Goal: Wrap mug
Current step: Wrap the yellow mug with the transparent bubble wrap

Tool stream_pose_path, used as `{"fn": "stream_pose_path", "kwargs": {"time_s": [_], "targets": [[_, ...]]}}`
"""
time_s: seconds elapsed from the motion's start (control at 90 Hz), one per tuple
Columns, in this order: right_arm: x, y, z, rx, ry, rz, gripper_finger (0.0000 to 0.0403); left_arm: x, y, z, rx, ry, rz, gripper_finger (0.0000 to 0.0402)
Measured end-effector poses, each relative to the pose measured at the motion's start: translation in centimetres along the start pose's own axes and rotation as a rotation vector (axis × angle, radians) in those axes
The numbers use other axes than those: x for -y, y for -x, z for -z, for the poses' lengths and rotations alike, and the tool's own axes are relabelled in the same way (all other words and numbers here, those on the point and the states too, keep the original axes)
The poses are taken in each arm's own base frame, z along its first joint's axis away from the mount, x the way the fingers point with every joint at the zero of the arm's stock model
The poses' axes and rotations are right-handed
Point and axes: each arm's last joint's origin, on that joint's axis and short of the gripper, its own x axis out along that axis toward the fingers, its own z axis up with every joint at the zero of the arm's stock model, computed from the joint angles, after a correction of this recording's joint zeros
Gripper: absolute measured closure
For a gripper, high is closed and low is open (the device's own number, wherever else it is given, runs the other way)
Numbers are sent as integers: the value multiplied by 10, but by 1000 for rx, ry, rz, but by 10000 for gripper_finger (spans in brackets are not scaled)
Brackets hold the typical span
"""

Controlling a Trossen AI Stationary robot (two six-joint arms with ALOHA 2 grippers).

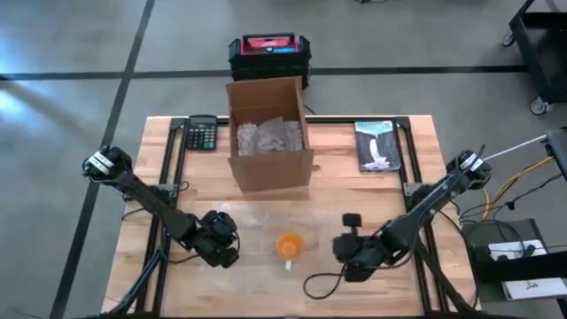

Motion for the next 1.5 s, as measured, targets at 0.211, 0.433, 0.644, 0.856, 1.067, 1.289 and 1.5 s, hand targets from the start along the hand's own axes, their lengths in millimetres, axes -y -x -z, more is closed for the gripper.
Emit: {"fn": "stream_pose_path", "kwargs": {"time_s": [0.211, 0.433, 0.644, 0.856, 1.067, 1.289, 1.5], "targets": [[13, -31, -44, 271, 89, 10, 402, 3, 10, -7, 55, 10, 66, 402], [29, -93, -46, 195, 59, -84, 401, 19, 17, -28, 221, 1, 240, 402], [29, -119, -43, 119, 49, -89, 400, 36, 13, -62, 458, -56, 411, 402], [28, -117, -51, 141, 60, -107, 400, 31, -18, -84, 457, -52, 411, 402], [28, -118, -49, 122, 41, -119, 400, 51, -51, -90, 371, -122, 406, 402], [29, -106, -59, 42, 3, -143, 362, 66, -63, -97, 309, -183, 325, 401], [40, -66, -87, -35, 21, -179, 293, 68, -60, -100, 312, -194, 316, 401]]}}
